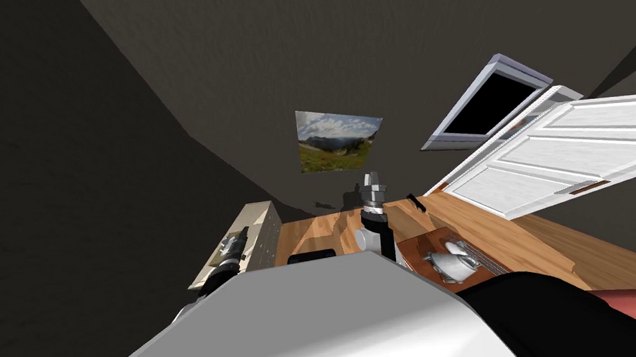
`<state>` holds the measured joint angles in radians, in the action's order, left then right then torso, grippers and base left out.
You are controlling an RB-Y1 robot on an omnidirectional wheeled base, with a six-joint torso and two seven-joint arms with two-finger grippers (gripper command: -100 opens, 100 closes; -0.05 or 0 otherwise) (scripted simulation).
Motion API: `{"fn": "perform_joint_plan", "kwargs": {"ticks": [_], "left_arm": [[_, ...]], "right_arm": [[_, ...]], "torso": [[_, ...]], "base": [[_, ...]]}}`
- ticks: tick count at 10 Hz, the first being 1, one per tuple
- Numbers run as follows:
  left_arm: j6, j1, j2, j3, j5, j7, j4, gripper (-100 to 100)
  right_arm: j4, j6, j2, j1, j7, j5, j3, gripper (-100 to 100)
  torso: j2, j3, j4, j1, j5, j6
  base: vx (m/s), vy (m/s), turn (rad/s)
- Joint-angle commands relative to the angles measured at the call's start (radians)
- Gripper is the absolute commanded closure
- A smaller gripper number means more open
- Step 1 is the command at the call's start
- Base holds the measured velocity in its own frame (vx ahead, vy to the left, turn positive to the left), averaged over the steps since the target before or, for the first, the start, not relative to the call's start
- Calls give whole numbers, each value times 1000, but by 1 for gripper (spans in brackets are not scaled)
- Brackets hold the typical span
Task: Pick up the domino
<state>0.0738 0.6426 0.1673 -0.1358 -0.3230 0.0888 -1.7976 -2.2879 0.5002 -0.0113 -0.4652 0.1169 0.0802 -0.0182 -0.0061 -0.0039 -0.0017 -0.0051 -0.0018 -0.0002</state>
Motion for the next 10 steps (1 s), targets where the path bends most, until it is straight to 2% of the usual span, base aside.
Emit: {"fn": "perform_joint_plan", "kwargs": {"ticks": [1,2,3,4,5,7,8,10], "left_arm": [[-47,19,12,-15,-9,11,30,-100],[-77,26,14,-29,-20,15,59,-100],[-78,26,14,-29,-20,15,72,-100],[-106,32,16,-43,-31,18,113,-100],[-109,32,16,-43,-31,18,113,-100],[-168,43,21,-71,-49,26,178,-100],[-168,43,21,-71,-49,26,195,-100],[-224,52,25,-99,-65,34,275,-100]], "right_arm": [[0,0,0,0,0,0,0,0],[0,0,0,0,0,0,0,0],[0,0,0,0,0,0,0,0],[0,0,0,0,0,0,0,0],[0,0,0,0,0,0,0,0],[0,0,0,0,0,0,0,0],[0,0,0,0,0,0,0,0],[0,0,0,0,0,0,0,0]], "torso": [[0,0,0,0,0,0],[0,0,0,0,0,0],[-4,-2,-1,0,0,0],[-2,-1,-1,0,0,0],[-1,0,0,-1,0,0],[0,0,0,-1,0,0],[-2,-1,0,-1,0,0],[-1,-1,0,3,1,0]], "base": [[107,-58,-46],[195,-72,-55],[145,-61,-11],[121,-77,-37],[97,-66,-8],[139,-86,-41],[126,-39,0],[166,-35,-34]]}}
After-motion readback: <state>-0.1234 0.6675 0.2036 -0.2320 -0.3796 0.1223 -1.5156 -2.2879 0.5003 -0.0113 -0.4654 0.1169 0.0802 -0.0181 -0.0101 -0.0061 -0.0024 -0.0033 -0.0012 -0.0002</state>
